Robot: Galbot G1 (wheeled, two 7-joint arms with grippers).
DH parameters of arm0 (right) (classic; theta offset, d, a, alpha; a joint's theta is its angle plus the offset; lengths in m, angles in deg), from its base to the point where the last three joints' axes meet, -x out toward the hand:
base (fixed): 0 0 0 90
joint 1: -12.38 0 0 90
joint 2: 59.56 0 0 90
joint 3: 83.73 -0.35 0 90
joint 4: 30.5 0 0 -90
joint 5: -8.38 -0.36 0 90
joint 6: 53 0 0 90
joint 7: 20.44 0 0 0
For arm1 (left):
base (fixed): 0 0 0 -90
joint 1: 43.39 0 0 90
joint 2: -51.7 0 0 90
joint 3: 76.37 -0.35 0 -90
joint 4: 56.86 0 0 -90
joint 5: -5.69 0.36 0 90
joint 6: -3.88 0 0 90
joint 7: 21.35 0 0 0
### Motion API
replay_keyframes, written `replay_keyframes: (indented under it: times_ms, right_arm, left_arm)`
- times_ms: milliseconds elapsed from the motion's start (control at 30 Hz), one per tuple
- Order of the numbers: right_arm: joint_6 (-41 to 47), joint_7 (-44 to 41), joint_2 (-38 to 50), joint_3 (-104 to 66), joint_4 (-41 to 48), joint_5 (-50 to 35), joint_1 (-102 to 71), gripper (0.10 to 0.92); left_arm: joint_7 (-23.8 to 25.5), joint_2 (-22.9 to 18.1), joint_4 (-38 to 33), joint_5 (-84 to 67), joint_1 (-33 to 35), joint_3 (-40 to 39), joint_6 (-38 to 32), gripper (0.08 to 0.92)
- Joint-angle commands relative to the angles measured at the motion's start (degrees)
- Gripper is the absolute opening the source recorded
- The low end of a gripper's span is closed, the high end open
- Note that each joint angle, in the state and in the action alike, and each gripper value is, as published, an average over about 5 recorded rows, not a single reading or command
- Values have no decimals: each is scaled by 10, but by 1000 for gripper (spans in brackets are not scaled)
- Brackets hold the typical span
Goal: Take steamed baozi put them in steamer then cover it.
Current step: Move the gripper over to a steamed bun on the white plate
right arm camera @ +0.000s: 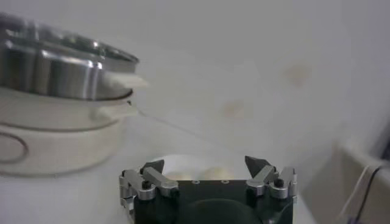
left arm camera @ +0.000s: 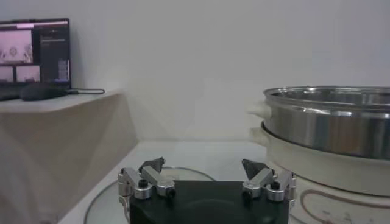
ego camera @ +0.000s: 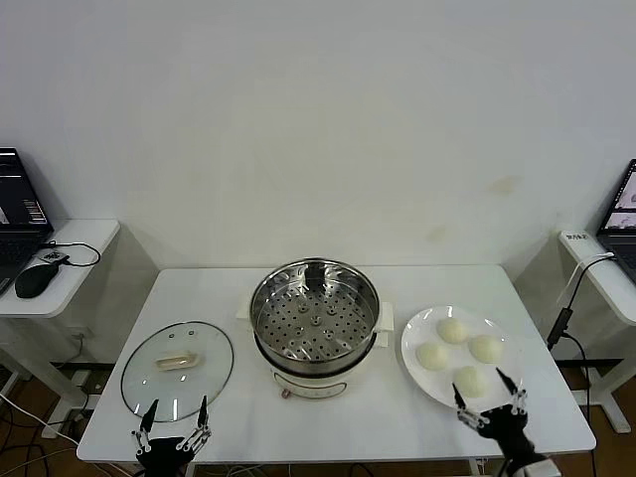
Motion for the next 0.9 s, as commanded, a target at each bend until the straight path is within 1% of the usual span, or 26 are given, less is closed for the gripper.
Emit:
replay_keyframes:
  times_ms: [33,200,300,400,533,633,733,900]
  right_arm:
    - [19,-111,136,-34,36,161,95,823]
    - [15,-216,223,-13,91,185,167,823]
    - [2,-268,280,14,129,186,219,823]
    - [-11,-326,335,61,167,173,275,823]
    - [-26,-397,395,171,237,133,376,823]
    - [-29,-434,415,276,287,90,475,823]
    - [-27,-458,414,388,327,58,577,823]
    - [-18,-486,389,564,388,40,707,823]
  left_arm:
    - [-1,0,7,17,-4,8,-8,823]
    - [-5,-2,6,27,-1,14,-12,823]
    - [-5,-4,8,31,-3,15,-10,823]
    - [-6,-5,11,34,-7,15,-8,823]
    - [-14,-8,14,38,-14,15,-7,823]
    - [-22,-9,15,38,-18,16,-7,823]
    - [-26,-9,14,38,-21,18,-7,823]
    - [-28,-8,18,37,-24,20,-6,823]
